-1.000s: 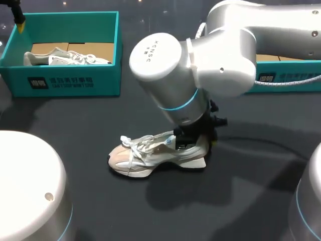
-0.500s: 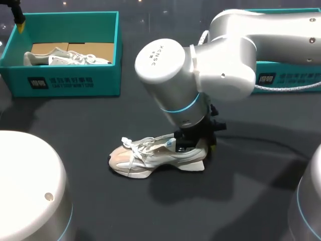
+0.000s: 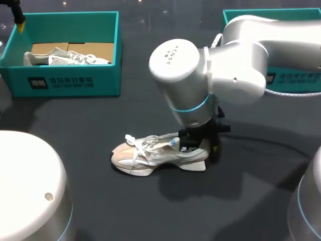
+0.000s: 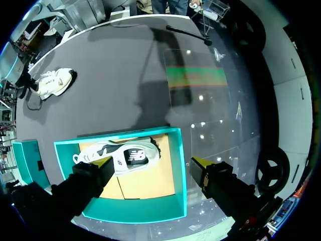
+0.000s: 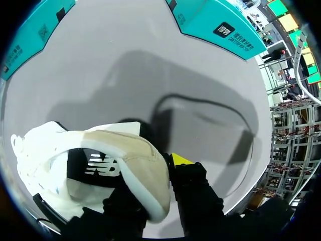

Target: Take the shoe out of the shoebox, open the shoe tongue, remove and reinsert the insole, then place the shoe into the shoebox

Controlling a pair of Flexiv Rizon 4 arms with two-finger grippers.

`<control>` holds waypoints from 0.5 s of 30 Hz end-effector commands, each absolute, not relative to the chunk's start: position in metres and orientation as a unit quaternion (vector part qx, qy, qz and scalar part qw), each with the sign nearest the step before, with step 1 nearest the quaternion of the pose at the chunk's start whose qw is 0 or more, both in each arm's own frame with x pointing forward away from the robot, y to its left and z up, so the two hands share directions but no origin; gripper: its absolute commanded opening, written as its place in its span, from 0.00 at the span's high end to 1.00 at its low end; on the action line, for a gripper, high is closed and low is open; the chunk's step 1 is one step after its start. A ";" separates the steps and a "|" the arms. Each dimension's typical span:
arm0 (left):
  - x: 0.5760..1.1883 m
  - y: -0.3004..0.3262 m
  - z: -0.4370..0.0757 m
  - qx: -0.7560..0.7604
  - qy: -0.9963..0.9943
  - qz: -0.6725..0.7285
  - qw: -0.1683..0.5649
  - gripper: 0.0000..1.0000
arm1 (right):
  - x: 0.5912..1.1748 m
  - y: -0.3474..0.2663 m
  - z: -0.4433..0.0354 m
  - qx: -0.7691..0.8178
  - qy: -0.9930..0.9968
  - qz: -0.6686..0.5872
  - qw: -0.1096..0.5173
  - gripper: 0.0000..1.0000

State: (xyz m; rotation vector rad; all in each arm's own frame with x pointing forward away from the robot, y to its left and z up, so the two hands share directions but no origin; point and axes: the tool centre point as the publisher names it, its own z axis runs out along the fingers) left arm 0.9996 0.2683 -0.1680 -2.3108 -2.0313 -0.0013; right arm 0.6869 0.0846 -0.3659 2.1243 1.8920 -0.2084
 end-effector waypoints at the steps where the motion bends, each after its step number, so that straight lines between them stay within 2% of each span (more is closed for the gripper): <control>1: 0.999 0.269 -0.168 -0.751 -0.659 -0.001 0.032 0.00 | 0.688 0.081 -0.372 0.737 0.659 -0.068 0.137 1.00; 2: 0.999 0.269 -0.168 -0.751 -0.659 -0.001 0.032 0.00 | 0.688 0.081 -0.373 0.737 0.659 -0.068 0.136 1.00; 3: 0.999 0.269 -0.168 -0.751 -0.659 -0.001 0.032 0.00 | 0.689 0.081 -0.373 0.737 0.659 -0.068 0.135 0.93; 6: 0.999 0.269 -0.168 -0.751 -0.659 -0.001 0.032 0.00 | 0.690 0.082 -0.369 0.736 0.660 -0.068 0.136 0.38; 7: 0.999 0.269 -0.168 -0.751 -0.659 -0.001 0.032 0.00 | 0.691 0.082 -0.368 0.735 0.660 -0.069 0.138 0.08; 8: 0.999 0.269 -0.168 -0.751 -0.659 -0.001 0.032 0.00 | 0.691 0.082 -0.366 0.735 0.660 -0.069 0.138 0.00; 15: 0.999 0.269 -0.168 -0.751 -0.659 -0.001 0.032 0.00 | 0.693 0.077 -0.355 0.733 0.663 -0.063 0.136 0.00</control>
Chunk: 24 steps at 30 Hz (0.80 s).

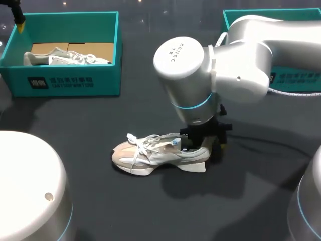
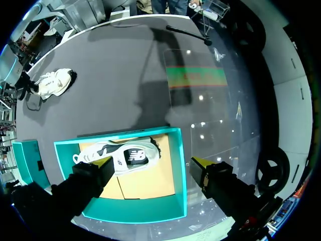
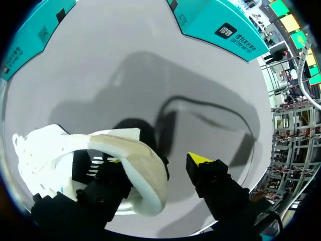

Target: Take the shoe out of the shoebox, open the shoe tongue, remove and reinsert the insole, then place the shoe into the shoebox

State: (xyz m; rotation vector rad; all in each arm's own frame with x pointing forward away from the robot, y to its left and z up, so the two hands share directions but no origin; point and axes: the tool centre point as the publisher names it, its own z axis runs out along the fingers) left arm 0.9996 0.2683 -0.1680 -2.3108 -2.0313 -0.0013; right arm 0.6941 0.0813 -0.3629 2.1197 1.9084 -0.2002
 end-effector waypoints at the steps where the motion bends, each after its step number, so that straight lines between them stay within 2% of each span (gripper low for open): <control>1: 0.999 0.269 -0.168 -0.751 -0.659 -0.001 0.032 0.00 | 0.693 0.077 -0.351 0.730 0.668 -0.060 0.134 0.00; 8: 0.999 0.269 -0.168 -0.751 -0.659 -0.001 0.032 0.00 | 0.688 0.072 -0.308 0.686 0.722 0.011 0.092 0.00; 12: 0.999 0.269 -0.168 -0.751 -0.659 -0.001 0.032 0.00 | 0.685 0.069 -0.285 0.585 0.803 0.111 0.024 0.00; 24: 0.999 0.269 -0.168 -0.751 -0.659 -0.001 0.032 0.00 | 0.685 0.069 -0.282 0.563 0.820 0.099 0.036 0.00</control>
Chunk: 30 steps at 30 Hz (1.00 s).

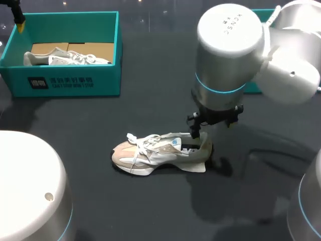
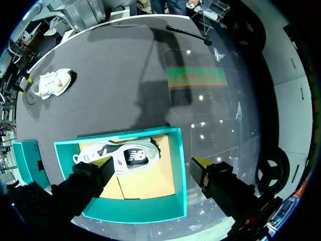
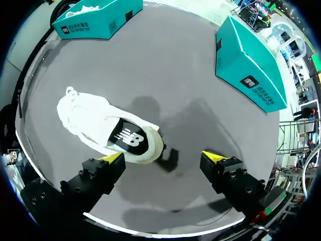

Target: Take the shoe out of the shoebox, open the shoe tongue, remove and reinsert the insole, then place the shoe into the shoebox

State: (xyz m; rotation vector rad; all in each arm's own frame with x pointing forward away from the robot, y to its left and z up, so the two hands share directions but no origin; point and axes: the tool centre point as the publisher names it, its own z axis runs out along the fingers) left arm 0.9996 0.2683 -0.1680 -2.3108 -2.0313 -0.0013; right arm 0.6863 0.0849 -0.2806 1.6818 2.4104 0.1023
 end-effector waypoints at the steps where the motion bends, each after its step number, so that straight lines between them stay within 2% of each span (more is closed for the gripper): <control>1: 0.999 0.269 -0.168 -0.751 -0.659 -0.001 0.032 0.00 | 0.684 0.064 -0.281 0.550 0.825 0.131 0.021 0.00; 5: 0.999 0.269 -0.168 -0.751 -0.659 -0.001 0.032 0.00 | 0.684 0.033 -0.282 0.461 0.846 0.267 -0.019 0.00; 12: 0.999 0.269 -0.168 -0.751 -0.659 -0.001 0.032 0.00 | 0.687 0.008 -0.301 0.295 0.891 0.338 -0.070 0.00; 25: 0.999 0.269 -0.168 -0.751 -0.659 -0.001 0.032 0.00 | 0.687 0.008 -0.301 0.295 0.891 0.338 -0.070 0.00; 28: 0.999 0.269 -0.168 -0.751 -0.659 -0.001 0.032 0.00 | 0.687 0.005 -0.301 0.174 0.875 0.449 -0.051 0.00; 30: 0.999 0.269 -0.168 -0.751 -0.659 -0.001 0.032 0.00 | 0.691 -0.004 -0.307 0.158 0.858 0.488 -0.034 0.00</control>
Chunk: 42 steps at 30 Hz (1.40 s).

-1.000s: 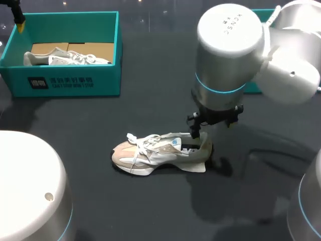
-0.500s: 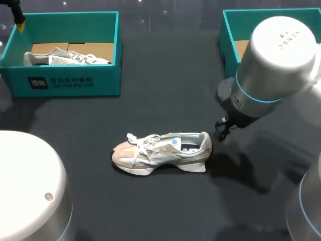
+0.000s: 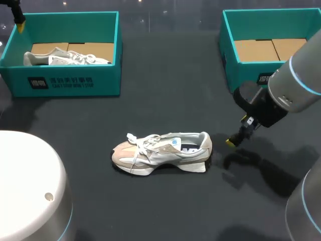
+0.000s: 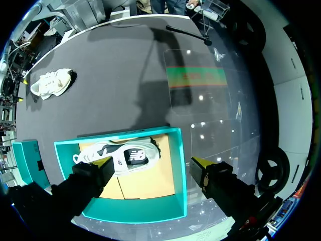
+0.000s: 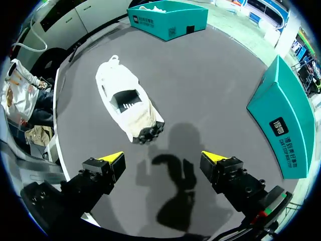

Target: Take the shoe out of the shoebox, open the shoe tongue, remove and reinsert the insole, then place the shoe into the shoebox

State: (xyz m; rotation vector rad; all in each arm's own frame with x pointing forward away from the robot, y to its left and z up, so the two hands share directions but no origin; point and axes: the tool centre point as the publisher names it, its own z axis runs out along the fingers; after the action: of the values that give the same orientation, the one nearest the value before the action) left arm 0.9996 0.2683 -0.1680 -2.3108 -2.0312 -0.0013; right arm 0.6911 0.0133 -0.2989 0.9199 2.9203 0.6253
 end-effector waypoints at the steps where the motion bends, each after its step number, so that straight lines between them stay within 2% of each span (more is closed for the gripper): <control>1: 0.999 0.269 -0.168 -0.751 -0.659 -0.001 0.032 0.00 | 0.692 -0.009 -0.310 0.151 0.850 0.504 -0.029 0.00; 11: 0.999 0.269 -0.168 -0.751 -0.659 -0.001 0.032 0.00 | 0.692 -0.019 -0.339 0.124 0.807 0.578 0.007 0.00; 14: 0.999 0.269 -0.168 -0.751 -0.659 -0.001 0.032 0.00 | 0.689 -0.022 -0.347 0.120 0.784 0.609 0.001 0.00; 30: 0.999 0.269 -0.168 -0.751 -0.659 -0.001 0.032 0.00 | 0.692 -0.021 -0.354 0.101 0.784 0.612 0.003 0.00; 37: 0.999 0.269 -0.168 -0.751 -0.659 -0.001 0.032 0.00 | 0.703 -0.037 -0.367 0.084 0.770 0.631 0.043 0.00; 42: 0.999 0.269 -0.168 -0.751 -0.659 -0.001 0.032 0.00 | 0.704 -0.035 -0.364 0.086 0.772 0.628 0.044 0.00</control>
State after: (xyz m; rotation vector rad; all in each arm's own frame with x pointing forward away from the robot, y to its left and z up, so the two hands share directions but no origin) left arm 0.9996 0.2684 -0.1680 -2.3107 -2.0315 -0.0012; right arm 0.7047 -0.0383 -0.3652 0.2596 2.3539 1.9275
